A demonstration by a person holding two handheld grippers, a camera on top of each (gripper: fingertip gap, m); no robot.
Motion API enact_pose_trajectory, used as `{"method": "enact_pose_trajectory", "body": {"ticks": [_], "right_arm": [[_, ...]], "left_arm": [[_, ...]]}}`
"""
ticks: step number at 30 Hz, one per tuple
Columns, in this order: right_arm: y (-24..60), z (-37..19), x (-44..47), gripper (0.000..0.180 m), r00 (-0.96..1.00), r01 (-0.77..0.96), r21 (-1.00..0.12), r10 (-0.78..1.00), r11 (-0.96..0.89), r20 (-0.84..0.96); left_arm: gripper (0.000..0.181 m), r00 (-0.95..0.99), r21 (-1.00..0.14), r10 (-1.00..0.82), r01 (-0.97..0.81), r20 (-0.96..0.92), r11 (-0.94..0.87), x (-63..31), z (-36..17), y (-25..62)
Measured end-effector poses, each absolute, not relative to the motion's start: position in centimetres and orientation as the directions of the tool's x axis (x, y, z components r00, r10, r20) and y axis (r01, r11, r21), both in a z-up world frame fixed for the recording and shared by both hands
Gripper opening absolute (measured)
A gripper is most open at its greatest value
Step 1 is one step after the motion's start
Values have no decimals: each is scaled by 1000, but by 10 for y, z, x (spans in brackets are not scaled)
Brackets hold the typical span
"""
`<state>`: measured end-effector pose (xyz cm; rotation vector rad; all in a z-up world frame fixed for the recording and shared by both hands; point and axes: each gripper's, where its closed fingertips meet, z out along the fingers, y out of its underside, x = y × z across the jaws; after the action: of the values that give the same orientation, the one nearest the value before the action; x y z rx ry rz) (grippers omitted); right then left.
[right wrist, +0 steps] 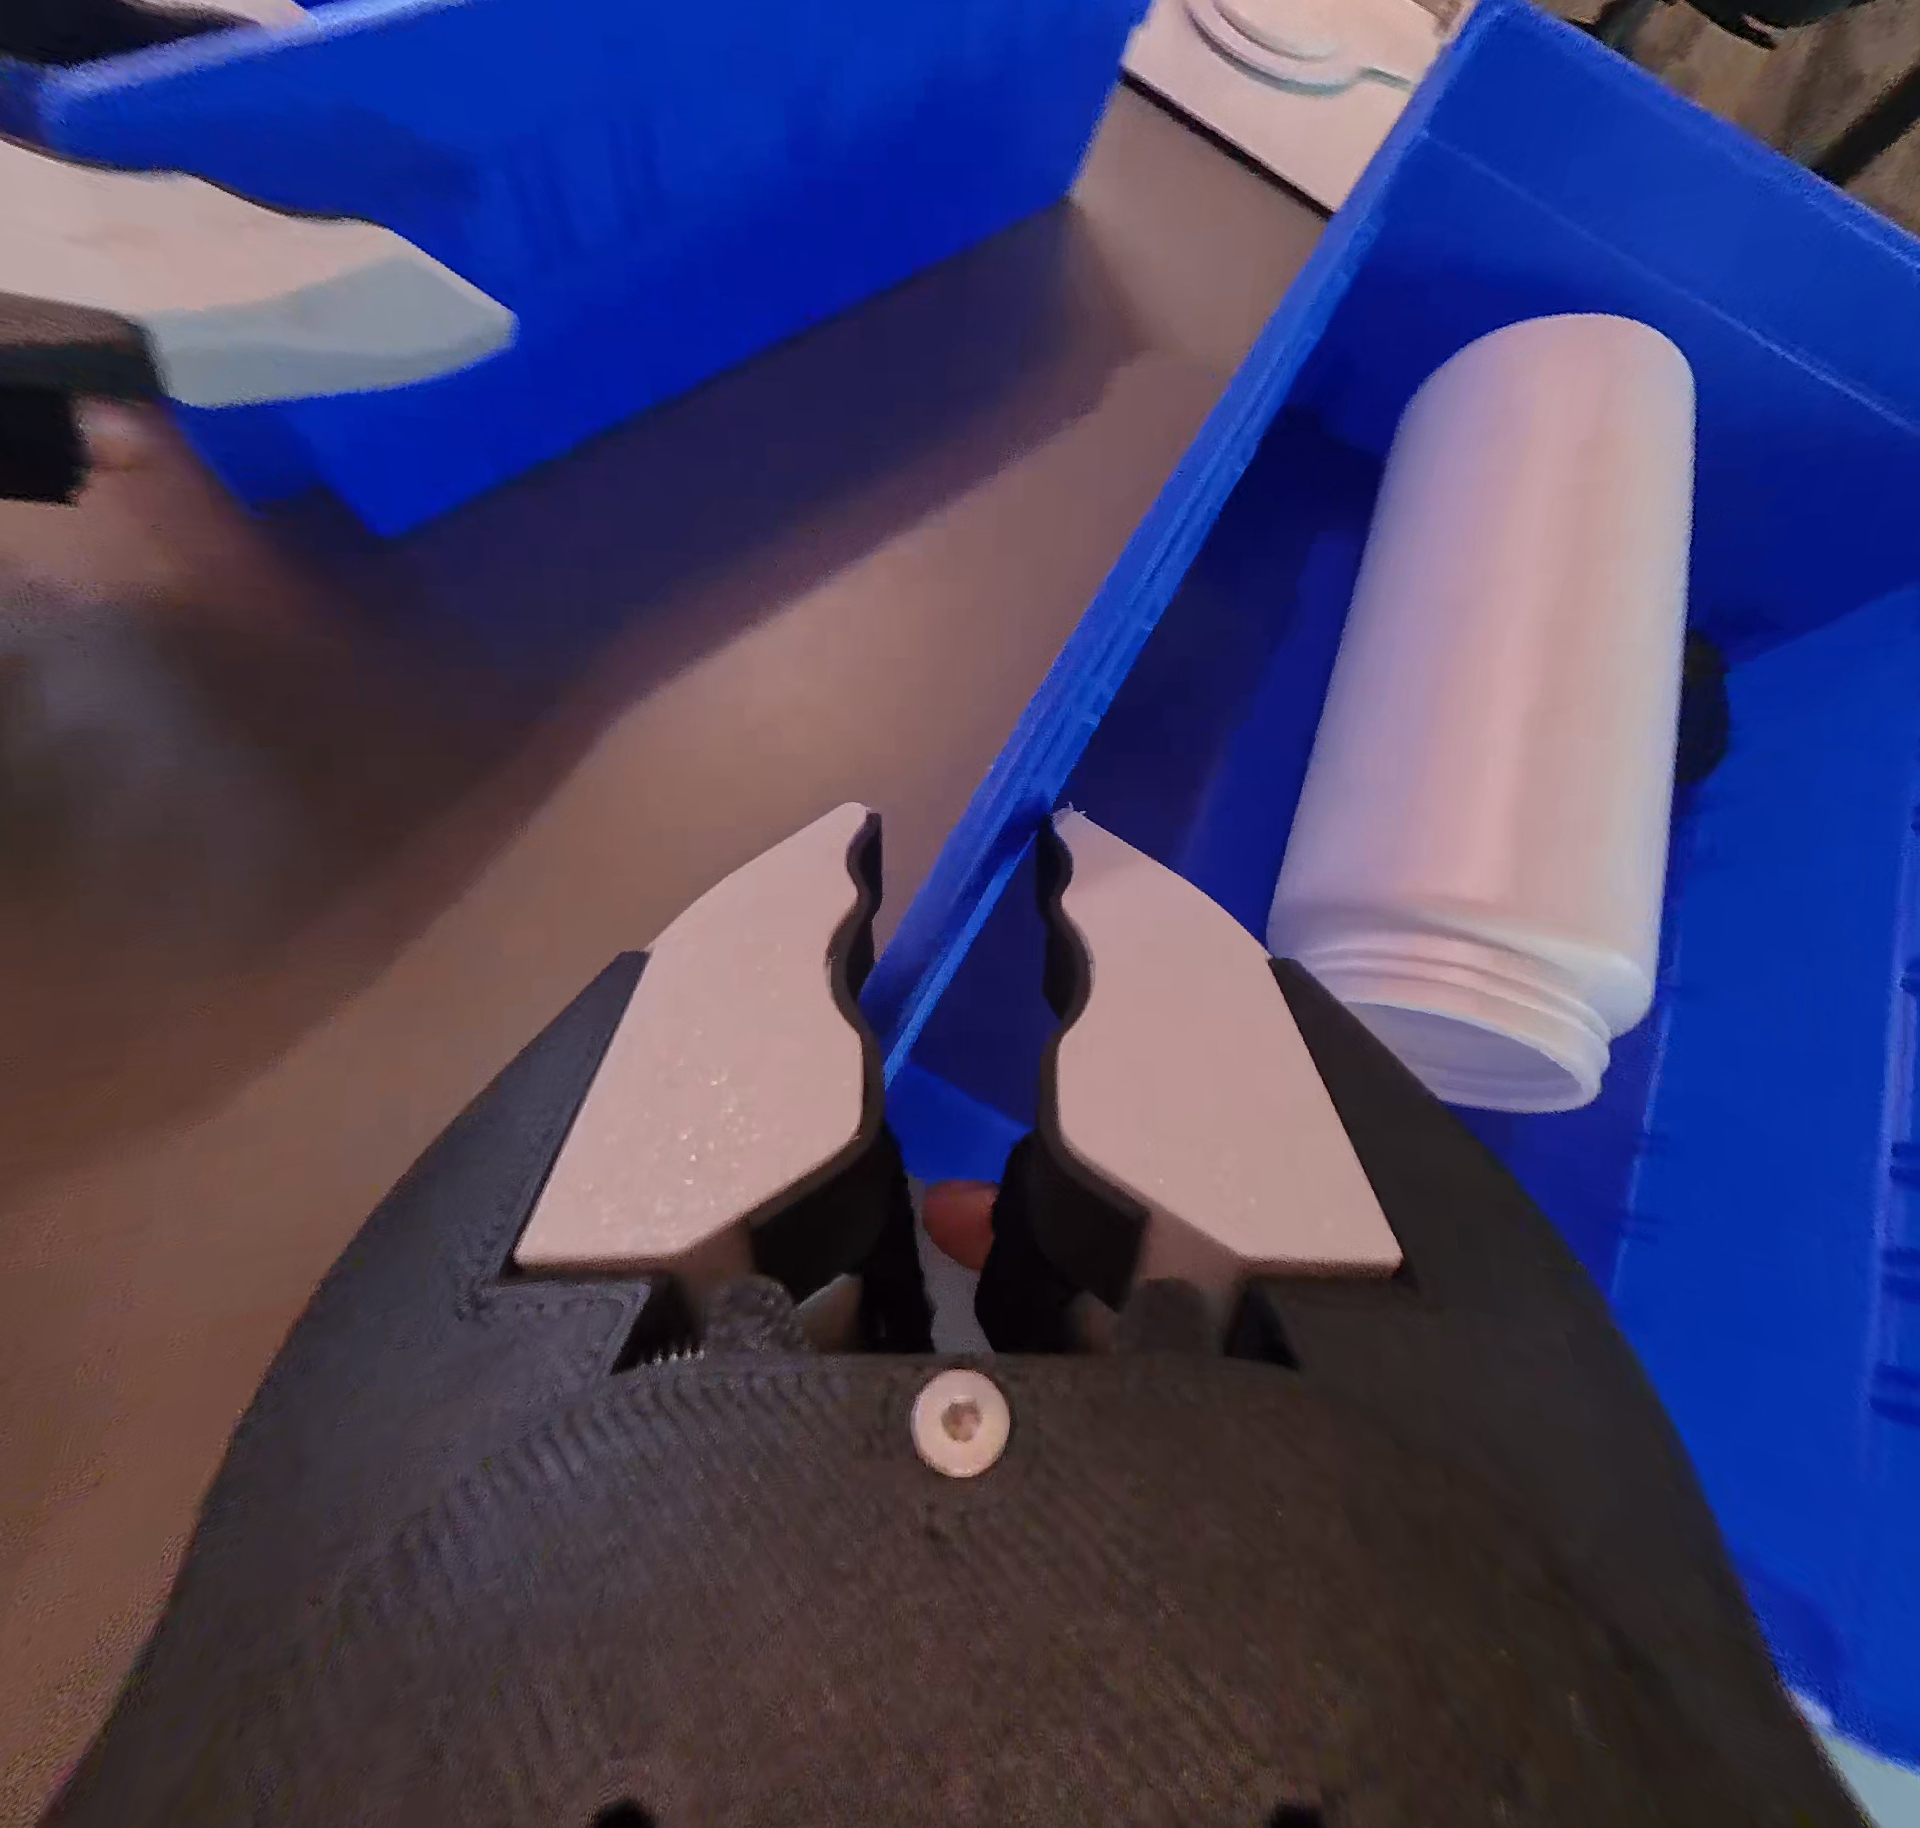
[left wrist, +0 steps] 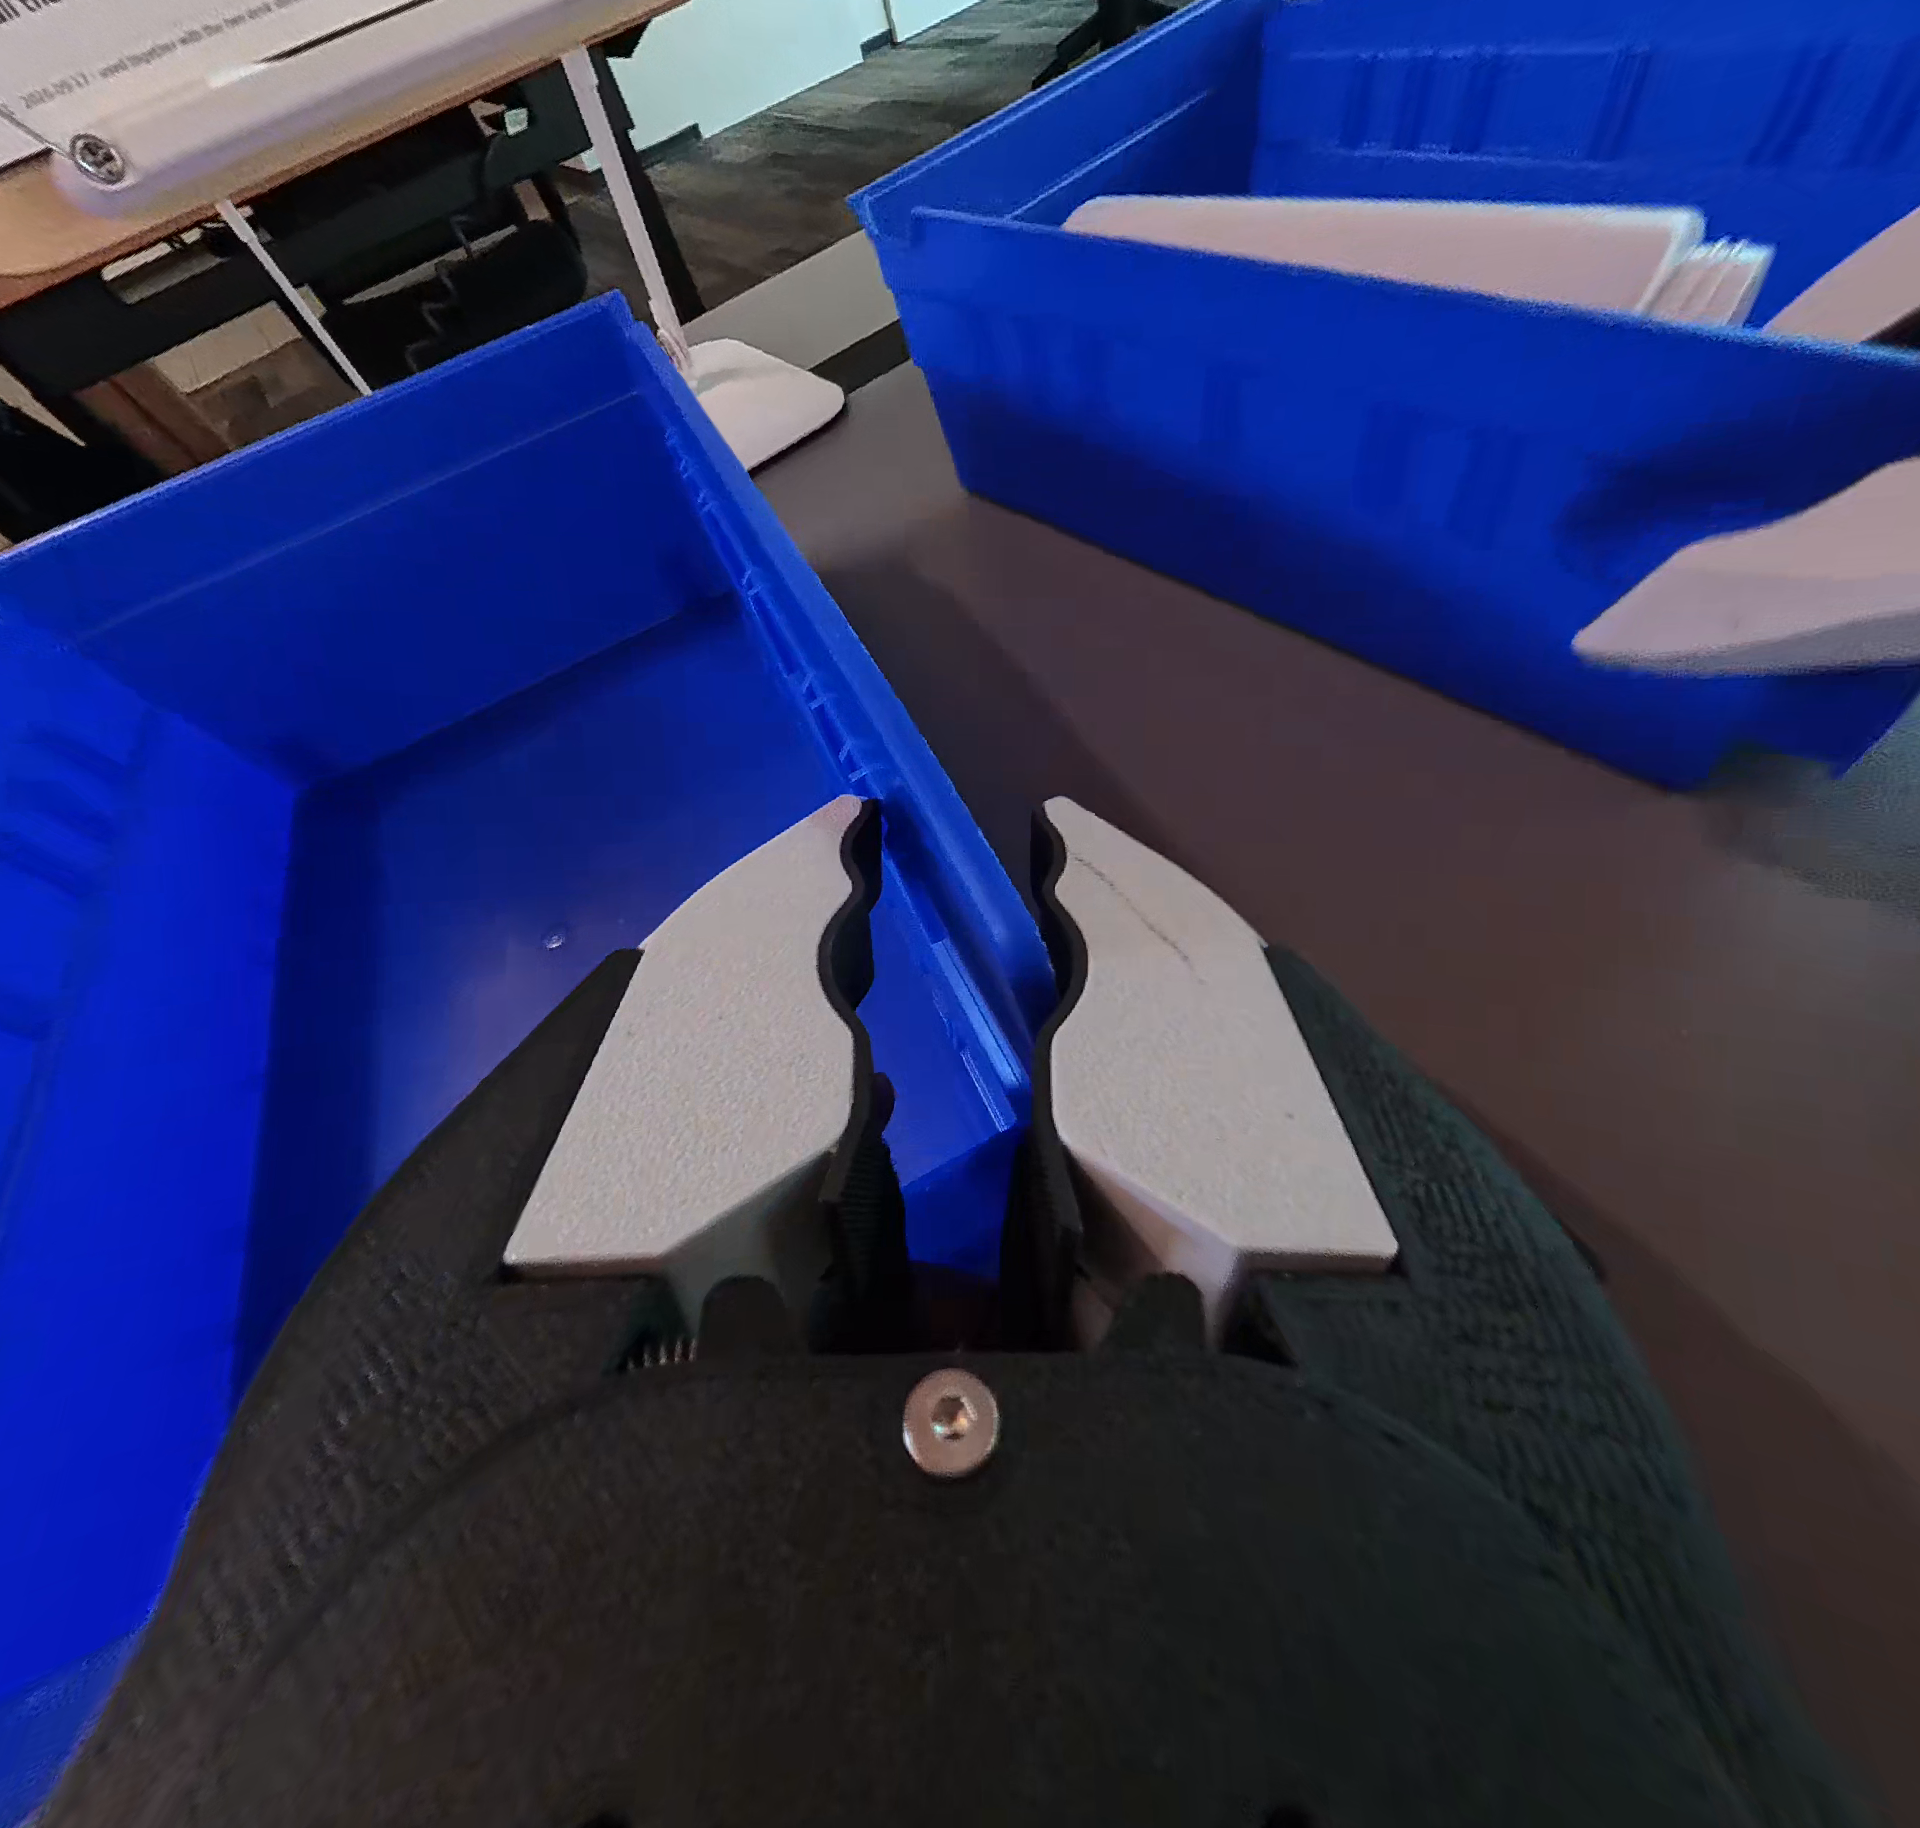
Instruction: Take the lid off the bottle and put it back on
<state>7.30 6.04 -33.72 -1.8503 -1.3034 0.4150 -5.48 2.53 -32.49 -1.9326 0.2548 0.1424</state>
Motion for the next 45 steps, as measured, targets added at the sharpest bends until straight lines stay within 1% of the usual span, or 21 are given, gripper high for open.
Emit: {"method": "enact_pose_trajectory", "body": {"ticks": [5, 9, 15, 19, 22, 24, 25, 26, 28, 30, 31, 32, 34, 36, 37, 39, 40, 41, 43, 45], "right_arm": [[26, -338, 35, 50, 314, 624, -778, 936, -77, 160], [-1, -338, 8, 62, 223, 610, -792, 965, -29, 137], [-30, -337, -24, 83, 118, 564, -826, 991, -12, 66], [-43, -334, -42, 102, 76, 534, -844, 997, -46, -6], [-47, -335, -51, 109, 63, 539, -841, 998, -44, -12], [-50, -335, -52, 112, 51, 547, -836, 999, -37, -10], [-51, -333, -51, 112, 44, 548, -836, 999, -30, -7], [-55, -327, -48, 106, 26, 536, -844, 1000, -18, -4], [-57, -309, -37, 105, 18, 496, -868, 1000, 9, 21], [-49, -290, -17, 104, 62, 470, -881, 994, 46, 85], [-39, -280, -5, 103, 108, 458, -887, 987, 58, 121], [-27, -271, 11, 101, 168, 451, -890, 974, 64, 155], [6, -259, 49, 98, 332, 464, -884, 915, 53, 229], [36, -260, 95, 100, 459, 530, -848, 830, 31, 317], [45, -264, 116, 104, 482, 578, -816, 800, 16, 357], [59, -272, 141, 120, 499, 663, -748, 768, -40, 401], [64, -278, 150, 122, 515, 688, -720, 760, -90, 397], [63, -287, 152, 122, 518, 692, -708, 778, -137, 355], [51, -309, 147, 118, 481, 696, -687, 846, -209, 229], [50, -324, 144, 113, 476, 723, -646, 854, -245, 209]], "left_arm": [[28, 971, -912, -122, -236, -206, -335, -54, -325, 25], [26, 963, -904, -140, -266, -231, -335, -57, -325, 23], [23, 970, -915, -145, -231, -193, -330, -67, -325, 14], [29, 980, -916, -121, -194, -161, -351, -79, -326, 8], [33, 986, -918, -92, -165, -141, -361, -88, -326, 5], [39, 989, -926, -52, -149, -140, -346, -96, -322, 2], [42, 990, -942, -26, -138, -137, -305, -99, -314, 1], [45, 992, -964, -6, -126, -128, -233, -100, -301, -1], [46, 994, -994, 14, -104, -104, -37, -98, -266, -9], [46, 996, -989, 4, -83, -84, 122, -90, -237, -21], [47, 997, -987, -34, -69, -75, 144, -82, -231, -25], [51, 993, -991, -94, -53, -65, 120, -71, -233, -26], [62, 979, -1000, -201, -28, -27, -5, -49, -249, -26], [68, 973, -994, -231, -34, -9, -104, -37, -267, -26], [68, 974, -990, -224, -46, -16, -130, -35, -274, -25], [68, 978, -983, -205, -72, -37, -167, -34, -285, -21], [68, 978, -977, -205, -80, -39, -198, -32, -292, -18], [65, 977, -970, -212, -86, -37, -229, -30, -298, -16], [63, 979, -964, -196, -99, -50, -248, -29, -302, -11], [63, 980, -950, -176, -139, -92, -279, -29, -308, -5]]}}
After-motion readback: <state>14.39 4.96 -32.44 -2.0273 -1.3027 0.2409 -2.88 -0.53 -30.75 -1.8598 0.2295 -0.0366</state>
